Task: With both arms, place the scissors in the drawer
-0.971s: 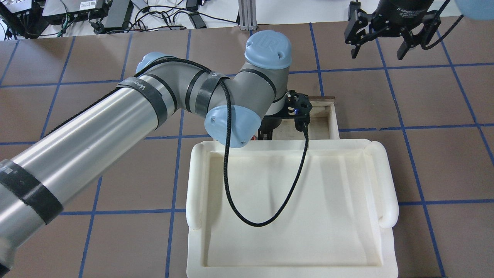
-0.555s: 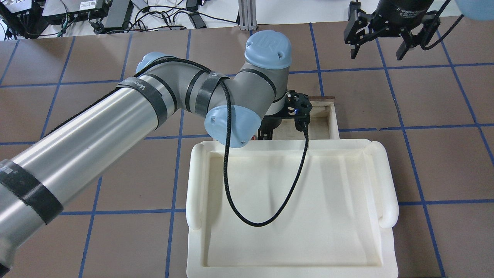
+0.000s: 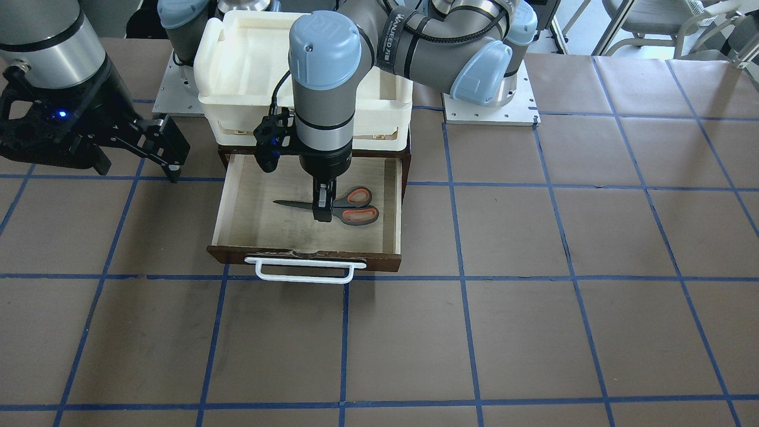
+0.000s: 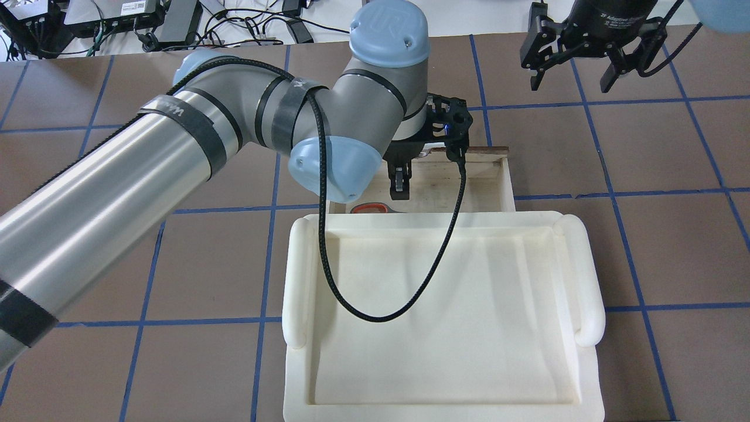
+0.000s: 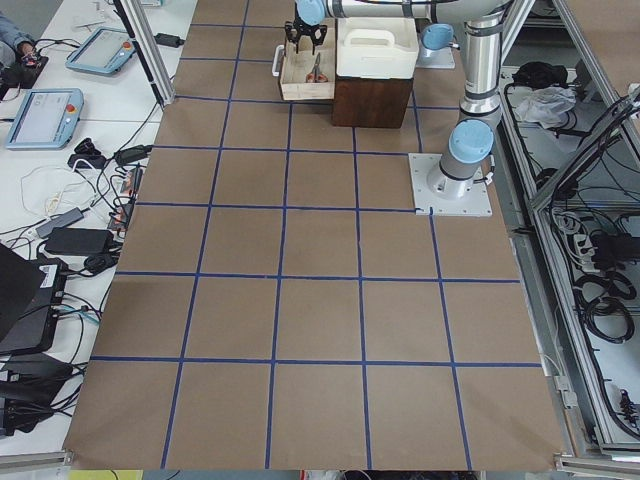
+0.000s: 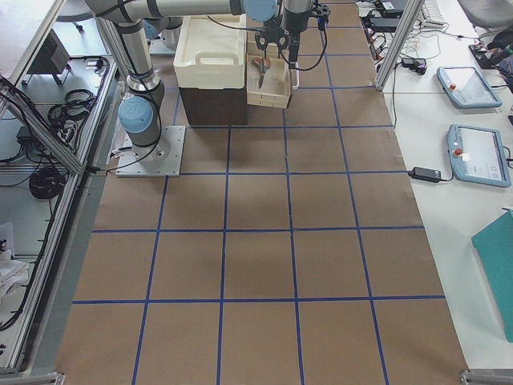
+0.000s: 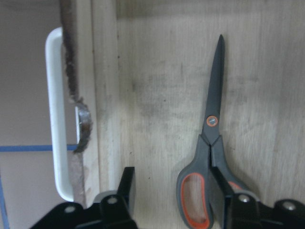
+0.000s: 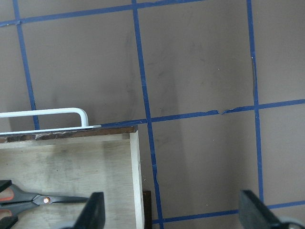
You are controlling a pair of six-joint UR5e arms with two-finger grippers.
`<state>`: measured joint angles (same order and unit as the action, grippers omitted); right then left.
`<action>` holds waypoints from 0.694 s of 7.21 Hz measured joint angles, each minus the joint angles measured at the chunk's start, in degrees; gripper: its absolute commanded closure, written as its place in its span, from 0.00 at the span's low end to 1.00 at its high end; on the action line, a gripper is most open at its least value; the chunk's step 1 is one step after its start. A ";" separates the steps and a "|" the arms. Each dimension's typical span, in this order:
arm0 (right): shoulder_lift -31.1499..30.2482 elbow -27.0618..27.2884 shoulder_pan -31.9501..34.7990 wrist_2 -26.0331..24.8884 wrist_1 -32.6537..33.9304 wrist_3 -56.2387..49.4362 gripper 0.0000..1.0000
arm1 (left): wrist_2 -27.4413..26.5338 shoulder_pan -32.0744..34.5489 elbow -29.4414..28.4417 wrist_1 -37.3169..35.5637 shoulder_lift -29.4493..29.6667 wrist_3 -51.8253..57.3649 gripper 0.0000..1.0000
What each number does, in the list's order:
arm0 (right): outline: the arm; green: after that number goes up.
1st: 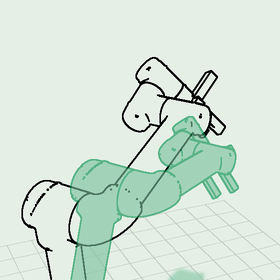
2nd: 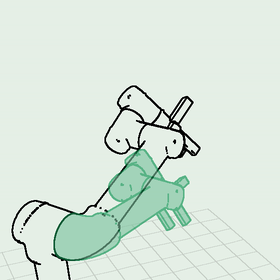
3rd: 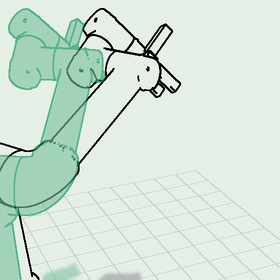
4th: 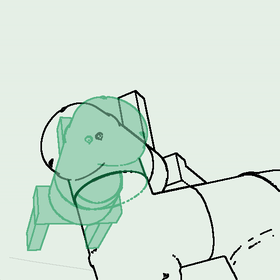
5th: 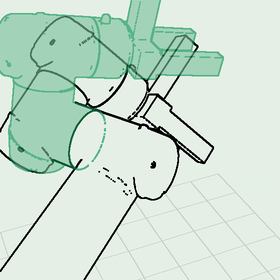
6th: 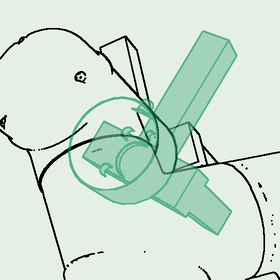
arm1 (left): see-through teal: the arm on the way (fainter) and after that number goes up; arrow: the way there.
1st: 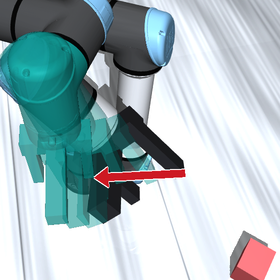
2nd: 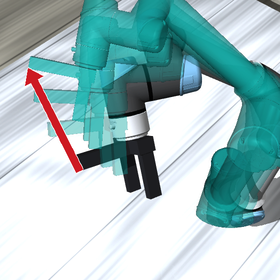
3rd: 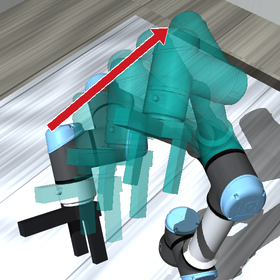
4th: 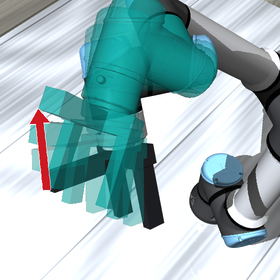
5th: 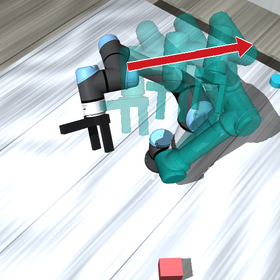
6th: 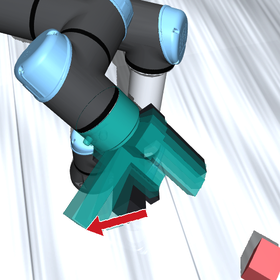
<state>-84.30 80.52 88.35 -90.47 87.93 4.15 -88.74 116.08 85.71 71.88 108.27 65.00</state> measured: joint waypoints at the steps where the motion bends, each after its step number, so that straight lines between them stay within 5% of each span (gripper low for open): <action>1: -0.10 0.27 0.61 0.07 -0.07 0.02 0.00 | 0.26 -1.70 -2.24 3.21 -1.19 -0.03 0.39; 5: -0.76 0.71 2.00 1.22 -0.65 0.01 0.00 | 3.76 -11.50 -5.56 17.38 -9.15 -2.60 0.38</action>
<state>-85.06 81.23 90.34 -89.25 87.28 4.16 -84.98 104.59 80.15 89.26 99.11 62.40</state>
